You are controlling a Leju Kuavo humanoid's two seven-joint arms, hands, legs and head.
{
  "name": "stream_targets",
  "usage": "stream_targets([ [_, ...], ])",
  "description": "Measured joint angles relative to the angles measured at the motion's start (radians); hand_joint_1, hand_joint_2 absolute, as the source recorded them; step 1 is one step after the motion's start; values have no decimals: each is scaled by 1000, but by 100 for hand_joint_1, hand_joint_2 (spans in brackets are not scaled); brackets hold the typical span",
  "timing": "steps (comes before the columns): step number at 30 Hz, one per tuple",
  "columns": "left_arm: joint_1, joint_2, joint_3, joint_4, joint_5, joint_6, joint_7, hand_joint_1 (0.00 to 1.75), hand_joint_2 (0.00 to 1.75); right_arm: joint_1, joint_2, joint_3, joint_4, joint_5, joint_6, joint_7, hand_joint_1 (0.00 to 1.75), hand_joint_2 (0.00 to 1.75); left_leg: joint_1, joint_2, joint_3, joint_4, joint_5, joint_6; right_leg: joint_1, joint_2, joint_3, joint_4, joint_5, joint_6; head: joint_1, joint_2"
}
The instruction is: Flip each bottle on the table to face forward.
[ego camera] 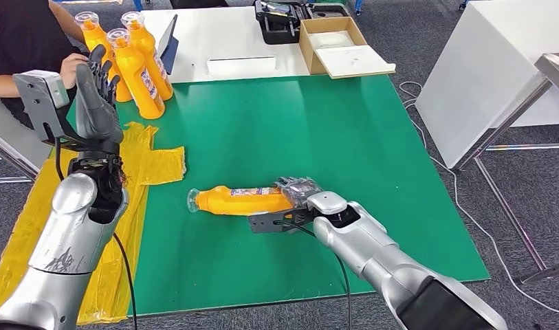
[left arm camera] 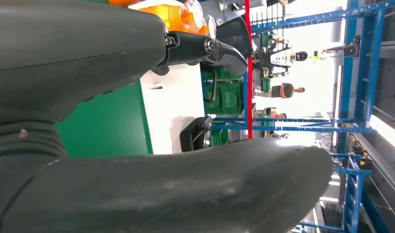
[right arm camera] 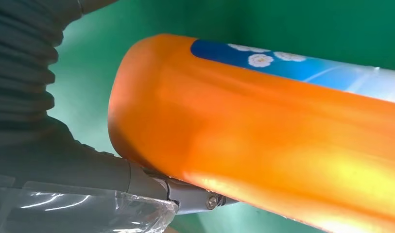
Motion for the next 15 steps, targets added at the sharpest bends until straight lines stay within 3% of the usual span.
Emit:
stream_targets([
  [2,-2,-3,-5,0,3,0,0,0,0,0,0,-1,0,17,1,9,141,0,0,0,0,0,0,0,0,0,0,0,0,0,0,0],
  [3,-4,-5,-7,0,4,0,0,0,0,0,0,-1,0,25,3,12,174,0,0,0,0,0,0,0,0,0,0,0,0,0,0,0],
  [13,-12,-10,-10,0,13,1,-2,0,0,0,-2,-4,-1,50,19,14,175,0,0,0,1,0,0,0,0,0,1,0,0,0,0,0],
  [15,-12,-10,-10,0,17,1,-4,0,0,1,-2,-6,-1,51,21,13,175,87,0,0,1,0,0,0,0,0,1,0,0,0,0,0],
])
